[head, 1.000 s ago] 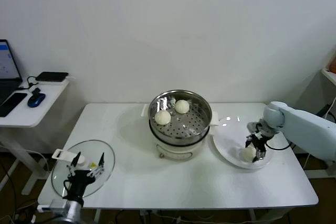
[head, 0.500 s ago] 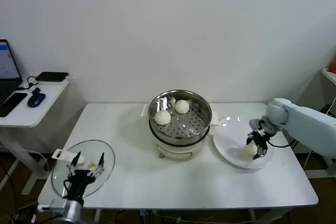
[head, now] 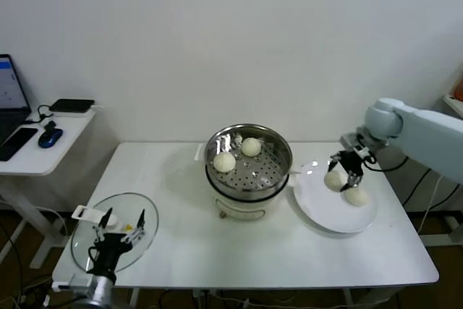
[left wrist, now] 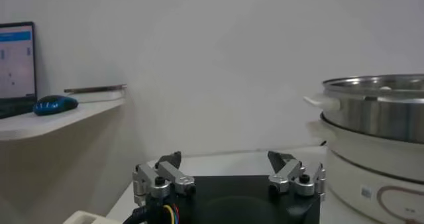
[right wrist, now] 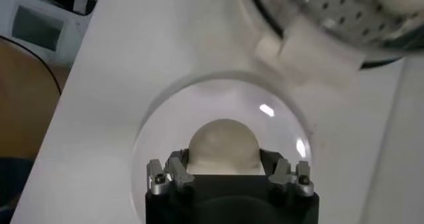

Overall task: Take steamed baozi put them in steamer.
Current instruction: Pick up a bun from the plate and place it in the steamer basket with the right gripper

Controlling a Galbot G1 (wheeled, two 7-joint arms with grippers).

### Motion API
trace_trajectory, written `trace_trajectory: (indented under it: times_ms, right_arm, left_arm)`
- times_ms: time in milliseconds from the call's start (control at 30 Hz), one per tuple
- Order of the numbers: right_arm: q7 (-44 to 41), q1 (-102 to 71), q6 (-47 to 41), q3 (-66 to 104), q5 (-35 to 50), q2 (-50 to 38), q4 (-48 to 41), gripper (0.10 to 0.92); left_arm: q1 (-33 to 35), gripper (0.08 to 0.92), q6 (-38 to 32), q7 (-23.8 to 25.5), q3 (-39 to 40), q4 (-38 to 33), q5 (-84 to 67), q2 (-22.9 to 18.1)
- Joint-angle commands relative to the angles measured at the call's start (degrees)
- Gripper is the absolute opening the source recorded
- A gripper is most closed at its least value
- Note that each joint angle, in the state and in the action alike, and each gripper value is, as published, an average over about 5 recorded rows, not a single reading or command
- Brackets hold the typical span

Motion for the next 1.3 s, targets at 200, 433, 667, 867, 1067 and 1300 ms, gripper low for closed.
trace_trajectory:
  times_ms: [200, 433, 667, 867, 1067, 1300]
  right_arm:
    - [-1.3, 17.3, 4.6, -5.9, 5.3, 8.3, 7.0, 0.697]
    - [-1.2, 13.2, 7.7, -1.3, -1.0, 15.7, 7.1, 0.696]
    - [-1.0, 5.3, 14.3, 4.4, -13.8, 21.9, 6.4, 0.696]
    - [-0.8, -0.2, 19.5, 8.1, -23.4, 25.5, 4.5, 0.696]
    - [-0.8, -4.2, 24.0, 11.0, -29.9, 27.5, 4.2, 0.696]
    - [-0.8, -6.6, 25.4, 11.9, -31.9, 28.7, 5.0, 0.695]
  left_arm:
    - [0.0, 0.823, 0.1, 0.0, 0.1, -0.5, 0.3, 0.0]
    - [0.5, 0.823, -0.1, 0.0, -0.6, -0.6, 0.1, 0.3]
    - [0.7, 0.823, -0.1, 0.0, -0.9, -0.6, 0.0, 0.3]
    - [1.0, 0.823, -0.2, 0.0, -1.1, -0.5, 0.0, 0.2]
    - [1.0, 0.823, -0.3, -0.1, -1.1, 0.0, 0.0, 0.2]
    - [1.0, 0.823, -0.3, -0.1, -1.1, 0.3, 0.1, 0.1]
